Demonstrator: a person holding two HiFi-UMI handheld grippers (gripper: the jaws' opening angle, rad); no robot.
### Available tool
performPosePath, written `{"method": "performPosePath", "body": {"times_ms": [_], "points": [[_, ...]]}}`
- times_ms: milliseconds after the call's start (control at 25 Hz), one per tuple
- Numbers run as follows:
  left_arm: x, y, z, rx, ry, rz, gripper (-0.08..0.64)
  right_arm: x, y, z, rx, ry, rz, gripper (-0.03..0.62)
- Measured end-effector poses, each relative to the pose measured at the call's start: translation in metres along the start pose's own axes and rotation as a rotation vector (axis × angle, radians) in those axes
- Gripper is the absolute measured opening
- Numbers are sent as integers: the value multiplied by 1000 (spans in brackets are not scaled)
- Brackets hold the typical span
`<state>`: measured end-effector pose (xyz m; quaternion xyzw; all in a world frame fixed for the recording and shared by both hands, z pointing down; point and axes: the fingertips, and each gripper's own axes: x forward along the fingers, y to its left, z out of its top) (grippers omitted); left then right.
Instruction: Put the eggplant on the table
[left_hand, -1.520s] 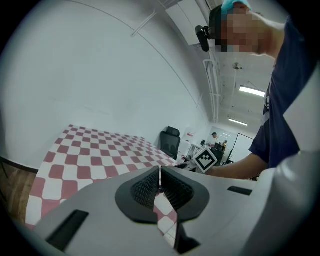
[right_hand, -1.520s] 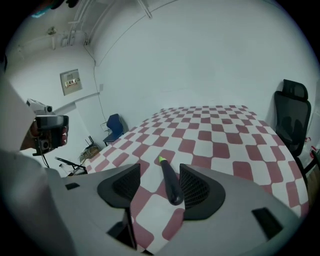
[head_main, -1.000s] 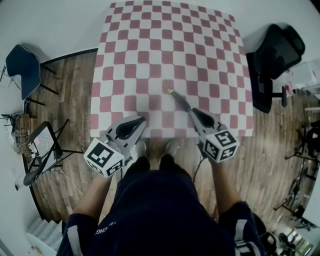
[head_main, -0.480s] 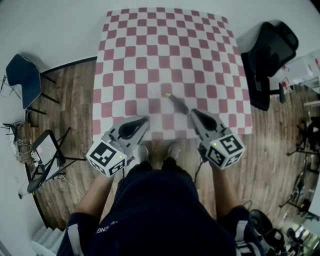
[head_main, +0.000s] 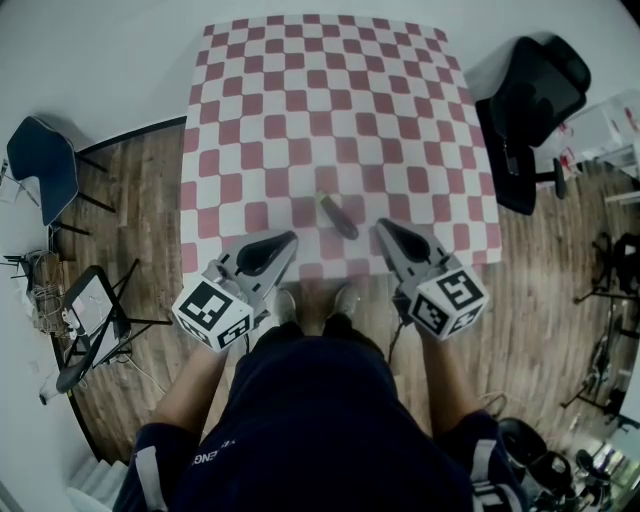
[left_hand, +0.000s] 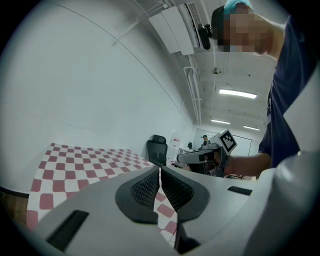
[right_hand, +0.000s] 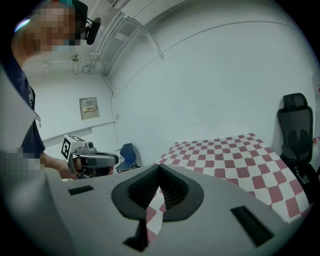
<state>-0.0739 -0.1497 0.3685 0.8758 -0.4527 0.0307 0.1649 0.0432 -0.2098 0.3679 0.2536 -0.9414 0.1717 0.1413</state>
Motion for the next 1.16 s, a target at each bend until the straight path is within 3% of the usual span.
{"method": "performPosePath", "body": {"times_ms": [1160], "points": [[15, -2, -2, -15, 9, 1, 35, 7, -6, -10, 6, 50, 27, 15]]}}
